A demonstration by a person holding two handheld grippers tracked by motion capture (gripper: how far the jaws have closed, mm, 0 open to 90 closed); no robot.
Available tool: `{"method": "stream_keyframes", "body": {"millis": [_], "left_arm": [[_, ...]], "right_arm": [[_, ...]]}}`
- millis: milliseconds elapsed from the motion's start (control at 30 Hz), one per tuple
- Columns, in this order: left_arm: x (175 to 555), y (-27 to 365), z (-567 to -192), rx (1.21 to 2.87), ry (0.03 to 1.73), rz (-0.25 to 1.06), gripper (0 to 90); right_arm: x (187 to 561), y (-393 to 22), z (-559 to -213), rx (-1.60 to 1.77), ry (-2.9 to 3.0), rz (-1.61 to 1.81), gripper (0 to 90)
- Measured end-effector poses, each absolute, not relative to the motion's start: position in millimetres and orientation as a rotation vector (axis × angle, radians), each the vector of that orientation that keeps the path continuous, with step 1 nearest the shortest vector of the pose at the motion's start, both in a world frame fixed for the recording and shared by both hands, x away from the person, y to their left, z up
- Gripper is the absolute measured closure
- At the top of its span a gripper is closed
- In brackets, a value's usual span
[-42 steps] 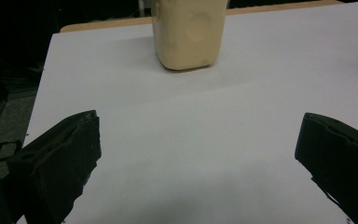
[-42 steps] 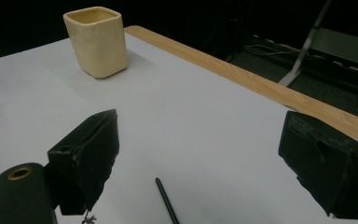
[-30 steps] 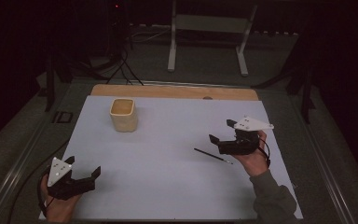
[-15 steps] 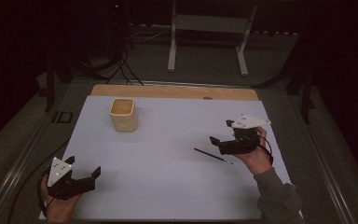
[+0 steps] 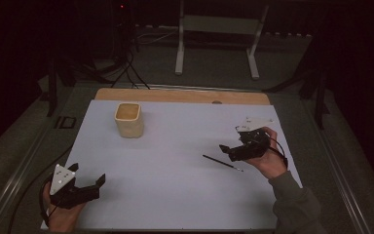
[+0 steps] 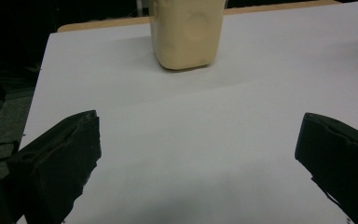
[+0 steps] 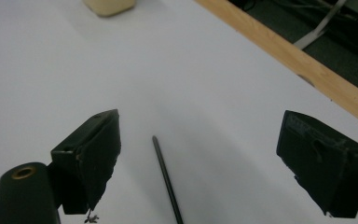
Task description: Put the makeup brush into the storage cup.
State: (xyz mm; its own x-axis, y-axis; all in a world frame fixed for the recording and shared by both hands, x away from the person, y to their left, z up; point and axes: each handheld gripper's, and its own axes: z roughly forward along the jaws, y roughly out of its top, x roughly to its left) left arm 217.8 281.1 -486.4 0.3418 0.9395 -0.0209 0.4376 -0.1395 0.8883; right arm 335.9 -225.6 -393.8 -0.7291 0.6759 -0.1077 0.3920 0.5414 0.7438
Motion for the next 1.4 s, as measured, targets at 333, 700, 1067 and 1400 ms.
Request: {"method": "stream_keyframes", "body": {"millis": [333,700,1067,1400], "left_arm": [[218,281,-486,1.737,1.233,0.726,1.4],[218,281,-486,1.738,1.233,0.725,1.4],[218,281,-487,1.742,1.234,0.717,1.3],[219,281,-487,1.748,1.231,0.711,1.4]], "right_arm": [[342,-222,-391,0.833,2.502,0.881,13.4],[352,-222,-394,0.786,2.609,0.749,13.5],[362,-223,-397,0.764,2.700,0.667,13.7],[368,-220,-403,0.695,2.792,0.565,14.4]]}}
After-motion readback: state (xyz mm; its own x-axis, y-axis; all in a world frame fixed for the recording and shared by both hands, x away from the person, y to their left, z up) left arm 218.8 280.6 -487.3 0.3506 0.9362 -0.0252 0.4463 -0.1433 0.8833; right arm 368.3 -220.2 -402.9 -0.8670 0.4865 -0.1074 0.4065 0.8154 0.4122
